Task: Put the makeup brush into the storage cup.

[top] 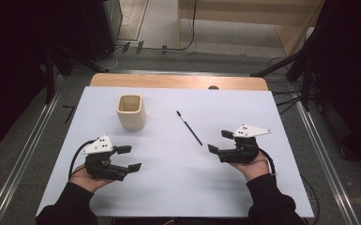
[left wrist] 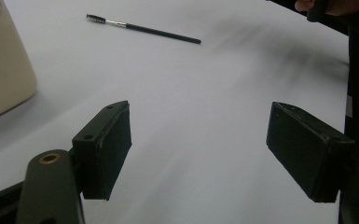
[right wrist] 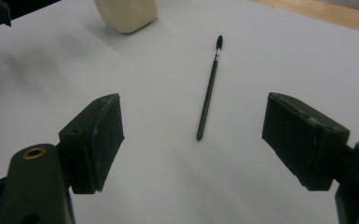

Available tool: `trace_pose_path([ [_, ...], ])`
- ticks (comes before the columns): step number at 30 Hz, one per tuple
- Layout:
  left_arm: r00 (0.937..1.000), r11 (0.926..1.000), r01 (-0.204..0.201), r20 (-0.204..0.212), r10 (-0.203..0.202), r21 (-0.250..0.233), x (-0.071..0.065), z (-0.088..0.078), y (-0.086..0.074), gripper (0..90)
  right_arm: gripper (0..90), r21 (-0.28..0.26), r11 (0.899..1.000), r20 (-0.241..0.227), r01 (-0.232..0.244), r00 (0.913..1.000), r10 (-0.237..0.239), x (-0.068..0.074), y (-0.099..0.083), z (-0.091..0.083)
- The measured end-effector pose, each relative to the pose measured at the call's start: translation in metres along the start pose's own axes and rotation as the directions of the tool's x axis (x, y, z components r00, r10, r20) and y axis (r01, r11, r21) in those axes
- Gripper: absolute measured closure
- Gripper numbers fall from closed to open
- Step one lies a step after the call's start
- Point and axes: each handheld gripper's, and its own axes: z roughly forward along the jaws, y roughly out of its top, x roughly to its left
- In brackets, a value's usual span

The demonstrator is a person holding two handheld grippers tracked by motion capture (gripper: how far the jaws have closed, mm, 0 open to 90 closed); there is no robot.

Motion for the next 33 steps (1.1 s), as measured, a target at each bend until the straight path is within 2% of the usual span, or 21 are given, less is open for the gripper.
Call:
trace_pose_path([
  [10, 1.0000, 1.0000, -0.002, 0.003, 0.002, 0.006, 0.001, 0.001, 0.000, 22.4, 22.0, -0.010, 1.000, 0.004, 0.000, 1.0000, 0.000, 0.002, 0.011, 0.014],
  [17, 1.0000, 1.0000, -0.003, 0.001, 0.003, 0.008, 0.001, 0.002, 0.000, 22.3, 21.9, -0.026, 1.000, 0.043, 0.005, 0.9991, -0.004, 0.005, 0.022, 0.022],
  [25, 1.0000, 1.0000, 0.000, 0.001, 0.000, 0.006, 0.000, 0.003, 0.000, 22.2, 21.9, -0.048, 0.999, 0.052, -0.006, 0.9986, 0.008, 0.005, 0.030, 0.031],
  [33, 1.0000, 1.0000, -0.001, 0.002, 0.001, 0.006, 0.000, 0.002, 0.000, 22.3, 22.1, -0.065, 0.998, 0.065, -0.016, 0.9977, 0.020, 0.004, 0.039, 0.050],
])
